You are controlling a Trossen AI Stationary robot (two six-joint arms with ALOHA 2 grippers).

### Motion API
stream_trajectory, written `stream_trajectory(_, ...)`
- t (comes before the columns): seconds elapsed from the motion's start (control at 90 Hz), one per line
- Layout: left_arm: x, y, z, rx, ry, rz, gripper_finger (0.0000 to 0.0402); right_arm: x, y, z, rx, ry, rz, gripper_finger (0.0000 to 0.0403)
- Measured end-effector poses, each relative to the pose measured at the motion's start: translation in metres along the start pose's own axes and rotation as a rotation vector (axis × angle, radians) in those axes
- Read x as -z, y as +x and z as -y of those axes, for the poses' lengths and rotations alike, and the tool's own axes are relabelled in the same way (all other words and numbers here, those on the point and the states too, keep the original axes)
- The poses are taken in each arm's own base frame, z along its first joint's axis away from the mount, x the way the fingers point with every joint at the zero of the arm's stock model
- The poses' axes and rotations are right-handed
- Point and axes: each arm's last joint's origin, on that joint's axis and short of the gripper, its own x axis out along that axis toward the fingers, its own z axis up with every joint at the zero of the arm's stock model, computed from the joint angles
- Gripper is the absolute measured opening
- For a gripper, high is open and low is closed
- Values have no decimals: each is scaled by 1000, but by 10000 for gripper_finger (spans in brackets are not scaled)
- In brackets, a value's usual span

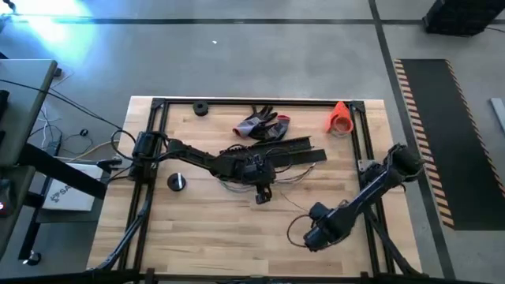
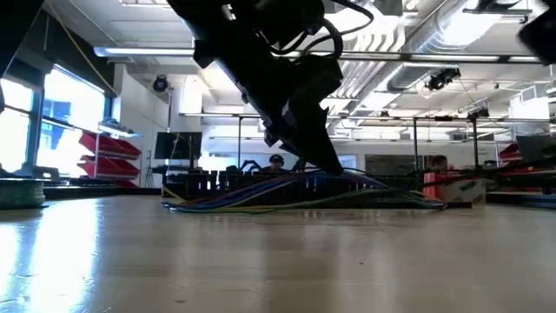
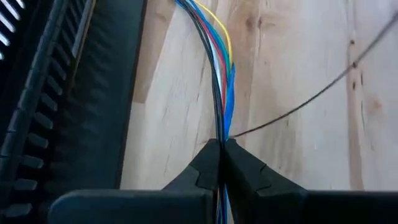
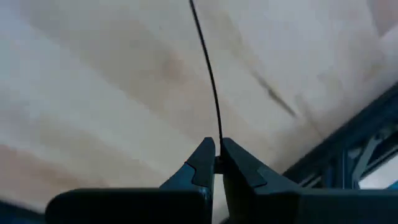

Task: Ziptie cables
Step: Wrap the cables using a black zip tie

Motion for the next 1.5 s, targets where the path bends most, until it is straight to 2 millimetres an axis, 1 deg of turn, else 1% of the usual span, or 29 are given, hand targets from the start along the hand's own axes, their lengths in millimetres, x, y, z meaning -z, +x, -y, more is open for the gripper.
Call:
stream_trajectory(0.1, 0, 0, 0, 0, -9, 0, 0, -11, 4, -4, -10, 28, -17, 0)
stream_trajectory(0.244, 0, 0, 2, 24, 2, -4, 0, -21, 7, -8, -31, 80, -15, 0)
stream_trajectory(0.4, 2, -1, 9, 121, 9, -26, 0, -24, 6, -18, -131, 127, 50, 0)
stream_trajectory(0.556, 4, -3, 18, 149, 23, -30, 0, -27, 8, -25, -180, 173, 119, 0)
stream_trajectory(0.656, 6, -5, 25, 212, -4, -47, 0, -30, 15, -33, -199, 178, 143, 0)
stream_trajectory(0.733, 9, -4, 33, 282, -26, -71, 0, -31, 24, -43, -225, 168, 149, 0)
stream_trajectory(0.789, 14, -2, 39, 293, -52, -94, 2, -32, 30, -49, -237, 164, 149, 0)
stream_trajectory(0.844, 18, 0, 44, 282, -57, -104, 8, -31, 34, -53, -250, 158, 143, 0)
stream_trajectory(0.911, 23, 2, 50, 265, -47, -113, 25, -29, 37, -56, -255, 158, 148, 0)
stream_trajectory(1.044, 26, 3, 53, 295, -68, -145, 78, -25, 38, -56, -249, 175, 173, 0)
stream_trajectory(1.122, 25, -3, 52, 332, -97, -176, 109, -23, 39, -56, -240, 193, 179, 0)
stream_trajectory(1.244, 13, -23, 51, 380, -128, -172, 137, -22, 39, -55, -230, 209, 182, 0)
stream_trajectory(1.333, 7, -38, 48, 332, -115, -151, 143, -22, 40, -55, -228, 219, 189, 0)
stream_trajectory(1.4, 4, -45, 46, 285, -90, -133, 142, -22, 40, -55, -226, 220, 190, 0)
stream_trajectory(1.5, 1, -47, 41, 229, -59, -107, 133, -23, 40, -54, -224, 221, 196, 0)
